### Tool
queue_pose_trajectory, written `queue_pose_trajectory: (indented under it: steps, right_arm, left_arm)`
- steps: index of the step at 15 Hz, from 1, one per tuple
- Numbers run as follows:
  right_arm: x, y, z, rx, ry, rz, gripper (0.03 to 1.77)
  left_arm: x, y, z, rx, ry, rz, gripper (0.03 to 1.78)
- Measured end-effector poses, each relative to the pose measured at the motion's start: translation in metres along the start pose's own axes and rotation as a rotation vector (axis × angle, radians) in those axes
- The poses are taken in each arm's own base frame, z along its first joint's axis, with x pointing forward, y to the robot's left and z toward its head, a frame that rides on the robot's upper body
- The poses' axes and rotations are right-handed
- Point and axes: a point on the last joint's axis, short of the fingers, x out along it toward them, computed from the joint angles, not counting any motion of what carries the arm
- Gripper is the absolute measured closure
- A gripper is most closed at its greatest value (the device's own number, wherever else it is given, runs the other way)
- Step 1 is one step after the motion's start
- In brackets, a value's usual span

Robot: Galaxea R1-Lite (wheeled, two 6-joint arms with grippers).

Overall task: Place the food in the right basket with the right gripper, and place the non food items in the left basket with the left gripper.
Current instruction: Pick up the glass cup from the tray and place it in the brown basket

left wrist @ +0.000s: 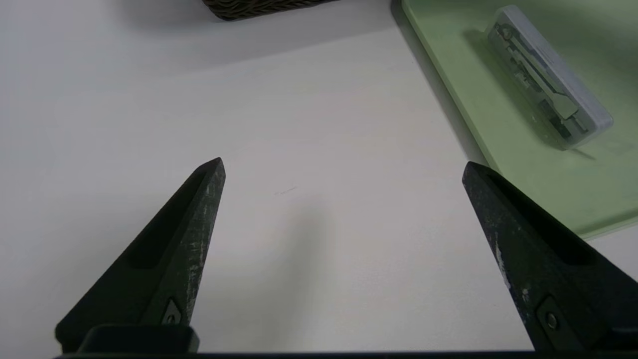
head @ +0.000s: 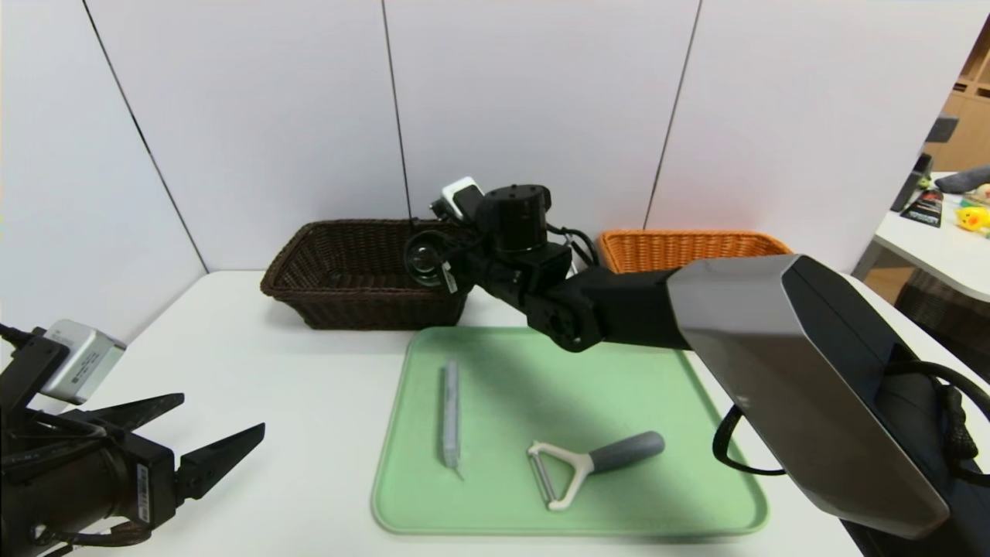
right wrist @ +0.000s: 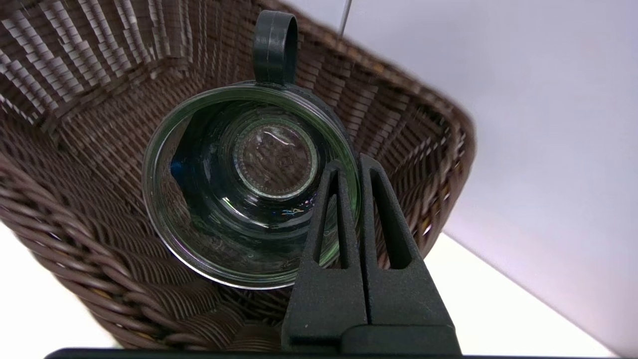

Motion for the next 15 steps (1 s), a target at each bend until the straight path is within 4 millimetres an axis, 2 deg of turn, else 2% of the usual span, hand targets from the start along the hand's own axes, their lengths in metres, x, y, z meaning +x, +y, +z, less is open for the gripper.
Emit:
queue_pose_trajectory:
  steps: [3,8,10,12,15]
  right_arm:
    - [0.0022,0.009,-0.0069,-0.005,0.025,0.017,1.74]
    - [0.0032,0.0106,-0.0101,-0.027,0.036,0.019,1.74]
    - [0.0033,0.0101,-0.0098,-0.038,0.036,0.001,1.37]
    - [0.0034,0.0092,-0.0093,-0.051,0.031,-0.003,1.08]
    - [0.0021,0.0092,-0.0067,-0.06,0.025,-0.003,0.77]
  left_arm:
    - [0.0,-0.0002,-0.0007,-0.001,0.002,-0.002,0.12]
    - [-0.0001,-0.0004,-0.002,-0.003,0.006,-0.004,0.12]
    - [-0.0001,-0.0004,-0.0021,-0.005,0.006,-0.004,0.12]
    - [0.0,-0.0004,-0.0023,-0.006,0.007,-0.004,0.12]
    - [0.0,-0.0004,-0.0031,-0.007,0.01,-0.004,0.12]
